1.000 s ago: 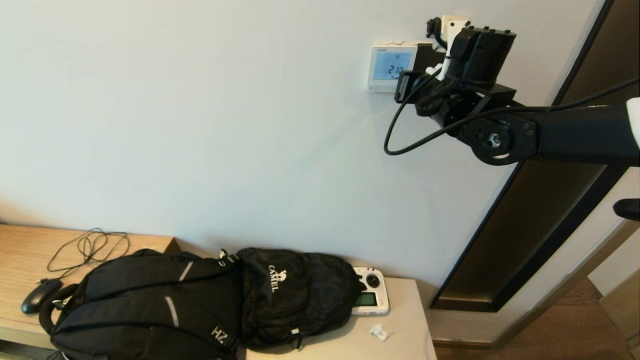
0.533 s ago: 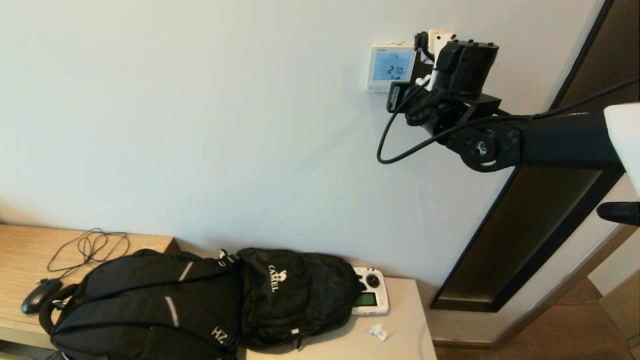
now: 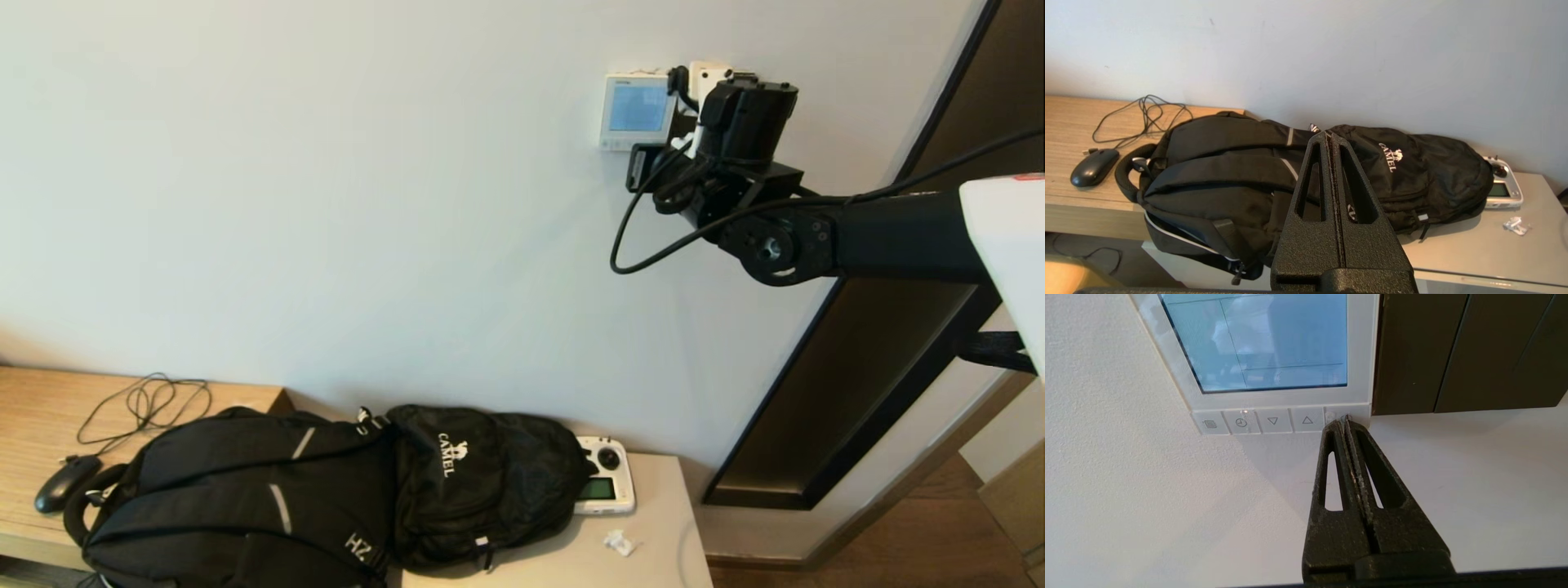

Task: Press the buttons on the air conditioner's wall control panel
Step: Turn off the central air conditioner

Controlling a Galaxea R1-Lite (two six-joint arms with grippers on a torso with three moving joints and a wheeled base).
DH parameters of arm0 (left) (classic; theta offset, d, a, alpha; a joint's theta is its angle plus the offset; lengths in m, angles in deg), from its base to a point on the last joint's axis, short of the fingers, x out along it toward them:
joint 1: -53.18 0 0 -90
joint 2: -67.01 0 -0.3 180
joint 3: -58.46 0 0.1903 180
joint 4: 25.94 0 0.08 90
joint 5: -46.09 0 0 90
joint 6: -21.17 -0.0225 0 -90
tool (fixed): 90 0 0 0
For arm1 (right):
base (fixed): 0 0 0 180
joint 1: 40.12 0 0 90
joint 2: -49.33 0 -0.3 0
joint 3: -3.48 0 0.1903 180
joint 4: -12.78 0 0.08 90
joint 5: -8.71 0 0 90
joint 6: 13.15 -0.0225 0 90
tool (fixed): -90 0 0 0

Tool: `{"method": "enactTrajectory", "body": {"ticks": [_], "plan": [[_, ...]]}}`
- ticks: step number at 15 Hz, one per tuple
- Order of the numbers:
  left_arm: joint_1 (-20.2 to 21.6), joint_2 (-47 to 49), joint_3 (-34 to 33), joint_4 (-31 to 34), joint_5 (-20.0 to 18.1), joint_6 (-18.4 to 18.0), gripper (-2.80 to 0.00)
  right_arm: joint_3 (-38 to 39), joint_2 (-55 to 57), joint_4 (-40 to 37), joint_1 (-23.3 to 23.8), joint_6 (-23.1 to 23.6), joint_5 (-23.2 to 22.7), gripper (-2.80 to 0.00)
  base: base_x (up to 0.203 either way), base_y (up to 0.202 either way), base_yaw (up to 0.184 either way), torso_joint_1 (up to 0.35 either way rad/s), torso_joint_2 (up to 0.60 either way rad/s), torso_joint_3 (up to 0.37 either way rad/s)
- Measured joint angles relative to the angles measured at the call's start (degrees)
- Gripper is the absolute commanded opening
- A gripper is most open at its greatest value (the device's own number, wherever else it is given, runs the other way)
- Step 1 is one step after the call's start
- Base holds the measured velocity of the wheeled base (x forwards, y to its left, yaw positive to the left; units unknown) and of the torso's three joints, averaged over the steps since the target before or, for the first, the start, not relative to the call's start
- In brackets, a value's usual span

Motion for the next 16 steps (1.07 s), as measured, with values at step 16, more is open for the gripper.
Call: {"method": "enactTrajectory", "body": {"ticks": [16], "plan": [[0.0, 0.0, 0.0, 0.0, 0.0, 0.0, -2.8, 10.8, -12.5, 4.7, -3.9, 1.6, 0.0, -2.8, 0.0, 0.0, 0.0, 0.0, 0.0, 0.0]]}}
